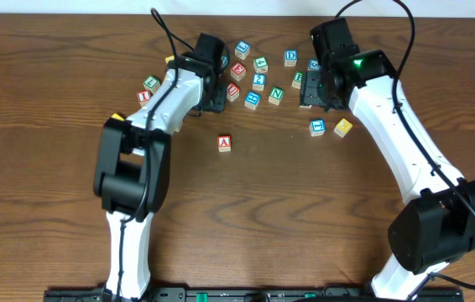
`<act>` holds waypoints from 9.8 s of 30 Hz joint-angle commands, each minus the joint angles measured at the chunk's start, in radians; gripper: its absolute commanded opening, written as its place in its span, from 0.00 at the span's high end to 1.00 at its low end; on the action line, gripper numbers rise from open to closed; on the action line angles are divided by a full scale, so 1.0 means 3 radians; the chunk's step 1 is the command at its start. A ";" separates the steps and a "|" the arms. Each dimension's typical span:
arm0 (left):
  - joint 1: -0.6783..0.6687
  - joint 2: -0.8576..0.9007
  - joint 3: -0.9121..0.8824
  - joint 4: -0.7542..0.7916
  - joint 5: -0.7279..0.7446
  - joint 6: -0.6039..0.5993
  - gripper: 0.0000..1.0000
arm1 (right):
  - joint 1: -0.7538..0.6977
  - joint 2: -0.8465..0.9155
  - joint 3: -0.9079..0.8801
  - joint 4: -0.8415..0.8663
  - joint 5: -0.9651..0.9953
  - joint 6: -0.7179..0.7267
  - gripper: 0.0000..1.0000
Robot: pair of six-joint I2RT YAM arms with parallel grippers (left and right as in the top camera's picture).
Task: Spell out AI2
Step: 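Lower the left gripper and close on the red I block, then lift the red I block and carry it beside the red A block, then set the I block right of A, open and raise left gripper, then move the right gripper over the blue 2 block at the pile's right, then lower the right gripper and close on the blue 2 block, then carry the blue 2 block right of the I block and release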
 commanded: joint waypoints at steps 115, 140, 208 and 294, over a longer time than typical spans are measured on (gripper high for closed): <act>-0.0839 -0.0151 -0.0595 -0.0120 -0.0117 -0.1409 0.74 | -0.0613 -0.0046 -0.0020 -0.0217 -0.0076 -0.0118 0.24; -0.0839 -0.0144 -0.0641 -0.0205 -0.0086 -0.1506 0.72 | -0.0613 -0.0046 -0.0020 -0.0240 -0.0076 -0.0118 0.24; 0.0926 -0.1745 -0.0381 -0.0557 -0.0099 -0.0740 0.46 | 0.0465 0.1663 0.1934 0.0223 -0.0262 0.0299 0.34; 0.0916 -0.1741 -0.0384 -0.0544 -0.0099 -0.0740 0.45 | 0.0456 0.1684 0.1928 0.0576 -0.0039 -0.0118 0.79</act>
